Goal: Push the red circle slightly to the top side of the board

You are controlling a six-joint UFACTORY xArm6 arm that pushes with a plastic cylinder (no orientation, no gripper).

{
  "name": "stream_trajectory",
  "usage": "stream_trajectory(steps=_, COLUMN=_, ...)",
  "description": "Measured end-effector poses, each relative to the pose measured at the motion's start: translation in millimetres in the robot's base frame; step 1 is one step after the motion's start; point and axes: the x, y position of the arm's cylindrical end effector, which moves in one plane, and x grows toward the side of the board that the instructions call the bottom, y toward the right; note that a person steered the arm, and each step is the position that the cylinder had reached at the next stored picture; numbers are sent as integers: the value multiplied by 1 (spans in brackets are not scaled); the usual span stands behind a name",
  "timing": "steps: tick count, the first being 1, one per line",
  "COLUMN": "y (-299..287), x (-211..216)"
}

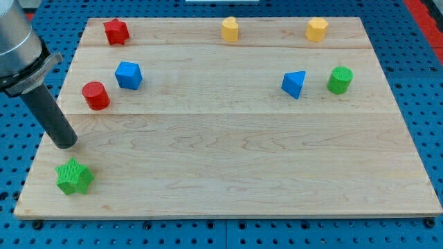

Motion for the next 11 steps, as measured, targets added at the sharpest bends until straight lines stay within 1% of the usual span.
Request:
stream_trajectory(steps=2, y=-6, x=0)
stream_trajectory(steps=3, y=-27, x=0)
stream_trajectory(steps=4, y=-45, x=-11)
stream_trajectory(steps=5, y=-1, x=-54)
stream_trajectory(steps=6, y=104, x=-65)
stream_trajectory(steps=7, y=186, x=-65)
stream_trajectory(steps=8, y=196, x=-73)
stream_trajectory(steps=9, y=176, x=-103)
stream_trajectory(steps=11, y=111, x=-182)
